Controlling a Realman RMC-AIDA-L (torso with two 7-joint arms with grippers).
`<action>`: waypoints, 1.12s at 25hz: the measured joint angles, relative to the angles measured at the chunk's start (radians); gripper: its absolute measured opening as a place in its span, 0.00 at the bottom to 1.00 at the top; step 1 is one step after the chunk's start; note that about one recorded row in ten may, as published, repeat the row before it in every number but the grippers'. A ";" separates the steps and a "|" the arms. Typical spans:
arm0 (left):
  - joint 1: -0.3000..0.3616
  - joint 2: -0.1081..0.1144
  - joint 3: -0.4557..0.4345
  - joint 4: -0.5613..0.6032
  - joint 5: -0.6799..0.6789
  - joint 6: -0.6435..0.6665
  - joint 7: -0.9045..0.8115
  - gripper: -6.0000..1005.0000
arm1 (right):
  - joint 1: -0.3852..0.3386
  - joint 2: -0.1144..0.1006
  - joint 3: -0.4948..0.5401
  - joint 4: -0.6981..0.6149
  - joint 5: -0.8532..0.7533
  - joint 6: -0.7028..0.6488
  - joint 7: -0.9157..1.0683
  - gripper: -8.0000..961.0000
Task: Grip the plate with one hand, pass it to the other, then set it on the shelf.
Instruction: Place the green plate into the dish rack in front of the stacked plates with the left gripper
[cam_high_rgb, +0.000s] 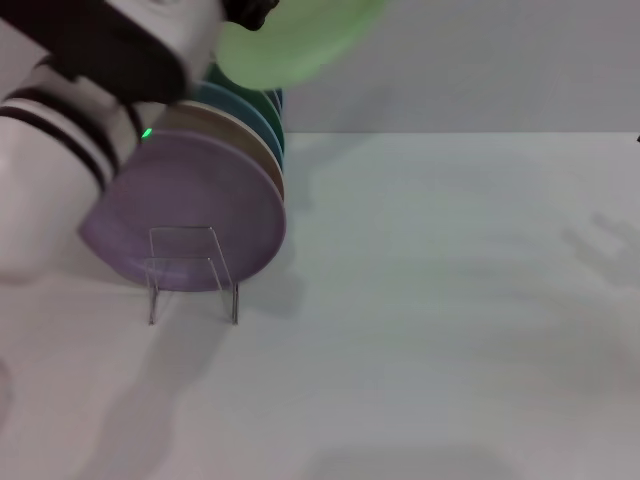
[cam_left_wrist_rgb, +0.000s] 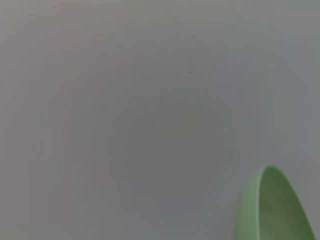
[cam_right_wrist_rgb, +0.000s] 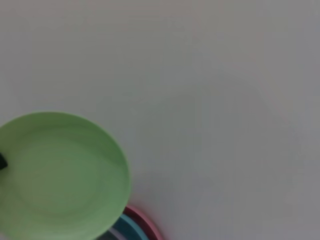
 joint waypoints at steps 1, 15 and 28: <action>0.000 0.000 0.000 0.000 0.000 0.000 0.000 0.09 | 0.000 0.000 0.000 0.000 0.000 0.000 0.000 0.73; -0.023 0.118 0.209 0.433 1.366 0.671 -1.777 0.09 | -0.002 0.001 0.005 -0.002 -0.015 0.000 0.000 0.73; -0.262 0.147 0.191 1.387 1.661 1.521 -2.330 0.09 | 0.007 0.002 0.001 -0.002 -0.032 -0.001 0.001 0.73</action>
